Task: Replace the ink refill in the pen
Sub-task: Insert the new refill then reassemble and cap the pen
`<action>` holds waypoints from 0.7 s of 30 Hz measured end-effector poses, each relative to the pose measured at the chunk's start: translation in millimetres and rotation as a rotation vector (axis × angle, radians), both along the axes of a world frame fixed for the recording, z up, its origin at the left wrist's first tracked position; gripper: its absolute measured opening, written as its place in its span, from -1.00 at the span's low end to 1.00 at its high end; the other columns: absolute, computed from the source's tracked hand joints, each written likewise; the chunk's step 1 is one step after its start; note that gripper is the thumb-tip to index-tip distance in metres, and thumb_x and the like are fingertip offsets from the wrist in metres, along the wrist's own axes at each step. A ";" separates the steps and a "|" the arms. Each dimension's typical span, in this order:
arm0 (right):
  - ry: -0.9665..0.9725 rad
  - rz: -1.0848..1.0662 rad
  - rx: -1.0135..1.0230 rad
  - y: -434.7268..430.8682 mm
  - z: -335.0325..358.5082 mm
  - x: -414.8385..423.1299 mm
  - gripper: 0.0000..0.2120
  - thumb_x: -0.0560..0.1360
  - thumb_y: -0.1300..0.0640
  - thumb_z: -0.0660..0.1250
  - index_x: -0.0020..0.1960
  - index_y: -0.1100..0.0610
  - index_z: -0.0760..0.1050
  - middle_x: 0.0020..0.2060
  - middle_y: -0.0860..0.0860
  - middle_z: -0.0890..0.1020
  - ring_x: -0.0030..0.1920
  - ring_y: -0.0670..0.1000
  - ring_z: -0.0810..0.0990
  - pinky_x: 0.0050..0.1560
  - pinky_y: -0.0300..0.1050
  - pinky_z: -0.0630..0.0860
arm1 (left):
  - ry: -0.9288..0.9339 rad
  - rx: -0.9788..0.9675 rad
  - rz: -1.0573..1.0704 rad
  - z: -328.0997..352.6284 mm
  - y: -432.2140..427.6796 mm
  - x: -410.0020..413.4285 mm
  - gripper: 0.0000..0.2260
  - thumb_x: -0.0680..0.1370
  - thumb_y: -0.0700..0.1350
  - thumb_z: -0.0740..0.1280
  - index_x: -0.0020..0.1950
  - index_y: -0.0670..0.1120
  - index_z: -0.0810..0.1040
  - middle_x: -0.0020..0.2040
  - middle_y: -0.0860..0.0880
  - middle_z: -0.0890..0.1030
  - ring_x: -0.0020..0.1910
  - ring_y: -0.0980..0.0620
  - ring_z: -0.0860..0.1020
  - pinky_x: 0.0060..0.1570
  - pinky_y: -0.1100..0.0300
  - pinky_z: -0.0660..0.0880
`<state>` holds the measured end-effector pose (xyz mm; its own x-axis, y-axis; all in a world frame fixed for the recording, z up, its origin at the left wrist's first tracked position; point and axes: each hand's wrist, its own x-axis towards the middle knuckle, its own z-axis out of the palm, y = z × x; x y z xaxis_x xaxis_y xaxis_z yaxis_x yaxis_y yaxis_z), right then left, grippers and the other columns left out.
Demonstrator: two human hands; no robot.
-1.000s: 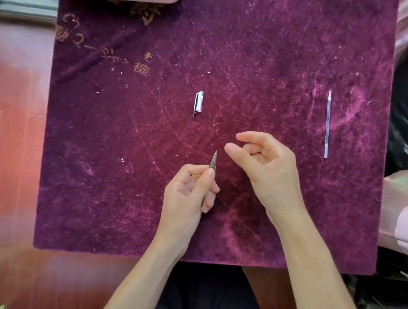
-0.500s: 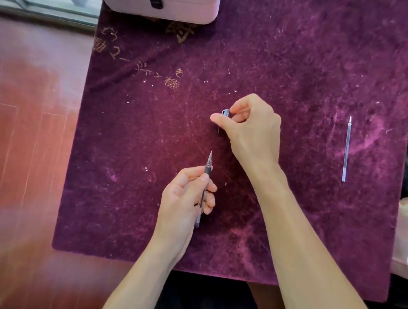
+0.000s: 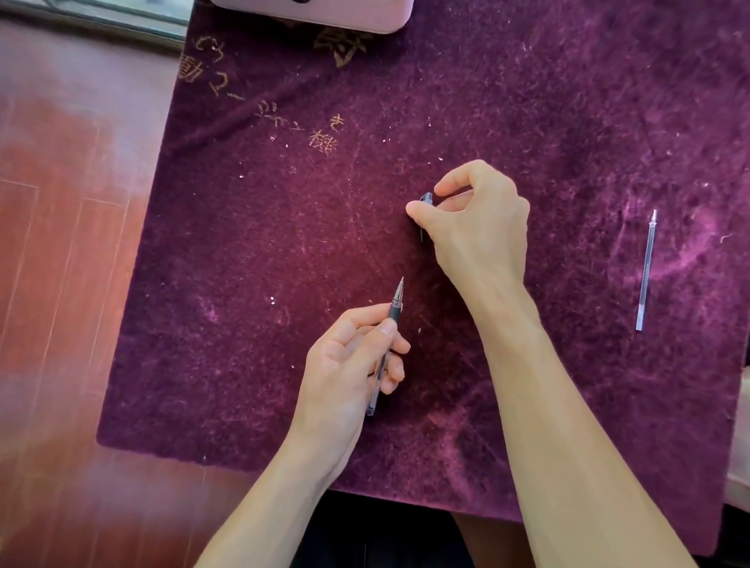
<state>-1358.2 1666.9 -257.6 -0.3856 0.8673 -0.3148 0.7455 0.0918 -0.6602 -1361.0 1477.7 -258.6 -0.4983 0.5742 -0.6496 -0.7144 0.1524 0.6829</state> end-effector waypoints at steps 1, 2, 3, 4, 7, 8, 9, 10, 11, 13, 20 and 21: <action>0.002 0.003 -0.003 0.7 2.3 3.5 -0.79 0.45 0.01 0.60 0.01 0.00 0.62 -0.36 -0.19 0.62 -0.18 -0.12 0.68 -0.04 -0.06 0.62 | -0.001 0.000 -0.003 0.0 0.7 1.1 -0.84 0.59 -0.08 0.37 0.11 0.01 0.72 -0.15 -0.10 0.63 -0.31 0.05 0.53 -0.32 0.21 0.46; 0.010 0.002 -0.007 1.3 4.6 8.2 -0.79 0.45 0.00 0.59 0.01 -0.02 0.62 -0.35 -0.18 0.64 -0.19 -0.12 0.69 -0.07 -0.08 0.63 | -0.002 0.002 -0.006 0.2 1.8 2.2 -0.83 0.58 -0.08 0.38 0.12 0.01 0.72 -0.15 -0.10 0.63 -0.31 0.05 0.53 -0.32 0.21 0.46; 0.021 -0.002 -0.012 2.0 7.1 14.2 -0.80 0.45 -0.02 0.59 0.00 -0.04 0.62 -0.35 -0.18 0.64 -0.23 -0.16 0.68 -0.13 -0.16 0.61 | -0.004 0.004 -0.009 0.3 2.9 3.3 -0.83 0.58 -0.07 0.38 0.13 0.00 0.72 -0.16 -0.10 0.63 -0.31 0.06 0.53 -0.33 0.21 0.46; 0.033 -0.006 -0.019 2.3 9.7 21.7 -0.80 0.45 -0.04 0.59 0.00 -0.07 0.62 -0.35 -0.19 0.65 -0.26 -0.20 0.67 -0.21 -0.29 0.57 | -0.003 0.007 -0.016 0.5 4.0 4.5 -0.82 0.58 -0.07 0.38 0.15 -0.01 0.72 -0.16 -0.11 0.63 -0.31 0.06 0.53 -0.32 0.21 0.47; 0.086 -0.040 -0.091 2.0 16.3 50.5 -0.80 0.44 -0.09 0.58 0.02 -0.11 0.66 -0.33 -0.16 0.71 -0.26 -0.25 0.69 -0.28 -0.41 0.49 | 0.007 0.016 -0.073 0.9 8.8 8.7 -0.77 0.59 -0.11 0.37 0.22 -0.09 0.69 -0.15 -0.11 0.64 -0.29 0.05 0.53 -0.29 0.20 0.47; 0.122 -0.060 -0.131 1.4 18.2 60.9 -0.79 0.44 -0.09 0.58 0.04 -0.12 0.67 -0.31 -0.14 0.74 -0.26 -0.22 0.70 -0.22 -0.33 0.55 | 0.008 0.021 -0.096 1.1 10.8 10.3 -0.74 0.59 -0.13 0.36 0.25 -0.11 0.67 -0.14 -0.11 0.64 -0.28 0.05 0.53 -0.27 0.20 0.47; 0.162 -0.083 -0.171 0.8 19.8 71.2 -0.78 0.44 -0.09 0.58 0.07 -0.12 0.68 -0.29 -0.16 0.77 -0.28 -0.20 0.72 -0.19 -0.24 0.61 | 0.006 0.029 -0.118 1.4 13.0 12.1 -0.72 0.59 -0.15 0.34 0.28 -0.13 0.66 -0.13 -0.11 0.65 -0.27 0.05 0.54 -0.26 0.20 0.48; 0.200 -0.105 -0.206 -0.1 20.8 81.3 -0.77 0.45 -0.07 0.58 0.08 -0.11 0.69 -0.26 -0.19 0.78 -0.29 -0.19 0.72 -0.18 -0.22 0.63 | 0.005 0.036 -0.139 1.7 15.3 14.2 -0.71 0.59 -0.17 0.33 0.30 -0.14 0.65 -0.13 -0.11 0.65 -0.27 0.05 0.54 -0.26 0.21 0.49; 0.237 -0.122 -0.232 -1.0 21.1 91.4 -0.78 0.46 -0.05 0.58 0.09 -0.11 0.70 -0.24 -0.22 0.78 -0.32 -0.21 0.71 -0.21 -0.28 0.62 | 0.007 0.042 -0.159 2.0 17.5 16.6 -0.71 0.60 -0.19 0.32 0.31 -0.14 0.65 -0.12 -0.11 0.66 -0.26 0.06 0.55 -0.25 0.22 0.50; 0.308 -0.157 -0.276 -3.7 19.7 110.4 -0.80 0.49 0.01 0.59 0.09 -0.09 0.71 -0.25 -0.21 0.78 -0.37 -0.26 0.68 -0.31 -0.45 0.53 | 0.019 0.050 -0.196 2.1 21.5 21.8 -0.73 0.63 -0.23 0.31 0.31 -0.16 0.64 -0.11 -0.10 0.67 -0.26 0.07 0.57 -0.24 0.23 0.53; 0.471 -0.284 -0.432 -12.6 12.0 158.7 -0.85 0.60 0.15 0.48 0.12 -0.05 0.73 -0.17 -0.07 0.80 -0.36 -0.18 0.56 -0.31 -0.37 0.48 | 0.062 0.052 -0.300 1.2 33.6 45.5 -0.77 0.64 -0.18 0.34 0.28 -0.09 0.66 -0.09 -0.06 0.69 -0.43 0.10 0.54 -0.46 0.31 0.46; 0.492 -0.296 -0.452 -13.9 11.9 163.2 -0.83 0.62 0.17 0.46 0.14 -0.05 0.73 -0.10 -0.03 0.81 -0.34 -0.17 0.56 -0.31 -0.36 0.49 | 0.071 0.052 -0.315 1.0 34.8 48.6 -0.77 0.65 -0.17 0.34 0.28 -0.07 0.67 -0.10 -0.05 0.68 -0.45 0.11 0.52 -0.49 0.32 0.43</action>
